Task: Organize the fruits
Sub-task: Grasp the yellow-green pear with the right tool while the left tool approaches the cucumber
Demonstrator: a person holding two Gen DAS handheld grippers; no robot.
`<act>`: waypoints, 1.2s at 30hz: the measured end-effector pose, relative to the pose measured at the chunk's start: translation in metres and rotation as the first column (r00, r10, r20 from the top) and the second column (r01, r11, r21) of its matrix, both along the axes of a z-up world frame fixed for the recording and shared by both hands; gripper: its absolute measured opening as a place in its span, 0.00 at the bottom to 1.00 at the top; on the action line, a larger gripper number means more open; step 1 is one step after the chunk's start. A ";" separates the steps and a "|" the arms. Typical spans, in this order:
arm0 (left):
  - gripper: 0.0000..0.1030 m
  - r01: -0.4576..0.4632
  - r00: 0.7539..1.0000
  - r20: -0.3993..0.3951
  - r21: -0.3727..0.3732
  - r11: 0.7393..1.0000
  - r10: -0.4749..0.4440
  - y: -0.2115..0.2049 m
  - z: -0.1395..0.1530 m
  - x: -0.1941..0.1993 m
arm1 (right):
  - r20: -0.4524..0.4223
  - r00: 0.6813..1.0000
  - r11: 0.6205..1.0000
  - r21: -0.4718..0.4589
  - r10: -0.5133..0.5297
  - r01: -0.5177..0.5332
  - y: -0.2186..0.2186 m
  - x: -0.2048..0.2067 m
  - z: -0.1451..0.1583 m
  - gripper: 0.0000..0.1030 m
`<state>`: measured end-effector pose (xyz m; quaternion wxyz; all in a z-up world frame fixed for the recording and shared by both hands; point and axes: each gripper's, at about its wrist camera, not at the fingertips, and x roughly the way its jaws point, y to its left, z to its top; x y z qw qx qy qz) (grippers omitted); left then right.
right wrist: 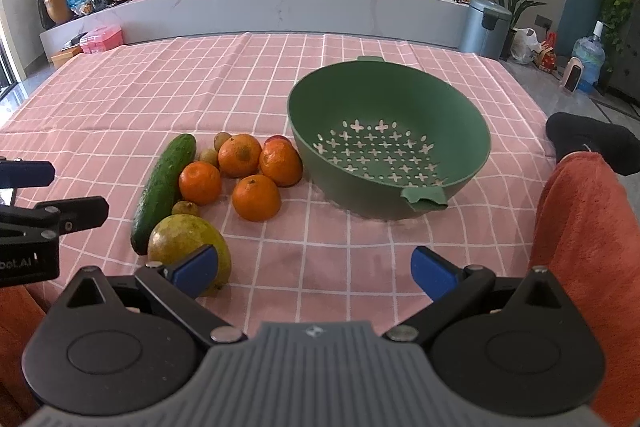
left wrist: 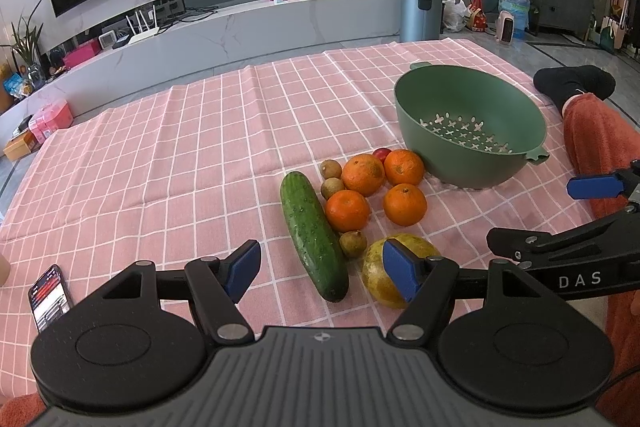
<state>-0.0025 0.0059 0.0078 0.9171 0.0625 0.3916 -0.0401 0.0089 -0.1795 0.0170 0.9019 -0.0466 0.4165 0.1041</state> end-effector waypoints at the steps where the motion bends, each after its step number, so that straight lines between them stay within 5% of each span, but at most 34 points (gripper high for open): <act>1: 0.80 -0.001 1.000 -0.001 0.000 1.000 0.001 0.001 0.000 0.000 | -0.004 1.000 1.000 0.003 0.002 -0.002 0.001 0.001 -0.001 0.96; 7: 0.75 0.017 1.000 -0.012 -0.015 1.000 -0.017 0.013 0.003 0.009 | -0.057 0.998 0.997 0.081 0.019 -0.015 -0.002 0.009 -0.010 0.95; 9: 0.72 0.023 0.999 -0.028 -0.013 1.000 -0.023 0.017 0.003 0.014 | -0.049 0.998 0.992 0.122 0.029 -0.023 -0.002 0.010 -0.012 0.88; 13: 0.56 0.018 0.998 -0.066 -0.055 0.998 -0.021 0.029 0.001 0.021 | -0.021 0.996 0.979 0.190 0.083 -0.078 0.006 0.012 -0.014 0.87; 16: 0.47 0.016 0.995 -0.092 -0.086 0.996 -0.023 0.034 -0.003 0.025 | -0.048 0.988 0.969 0.205 0.150 -0.137 0.021 0.017 -0.018 0.69; 18: 0.44 0.011 0.994 -0.105 -0.104 0.994 -0.022 0.037 -0.006 0.027 | -0.069 0.979 0.965 0.194 0.190 -0.174 0.033 0.020 -0.023 0.67; 30: 0.44 -0.003 0.984 -0.177 -0.158 0.987 -0.025 0.046 -0.031 0.041 | -0.179 0.949 0.954 0.203 0.259 -0.222 0.058 0.045 -0.058 0.69; 36: 0.48 -0.021 0.979 -0.202 -0.177 0.984 -0.015 0.050 -0.045 0.055 | -0.177 0.946 0.946 0.234 0.270 -0.226 0.057 0.049 -0.061 0.61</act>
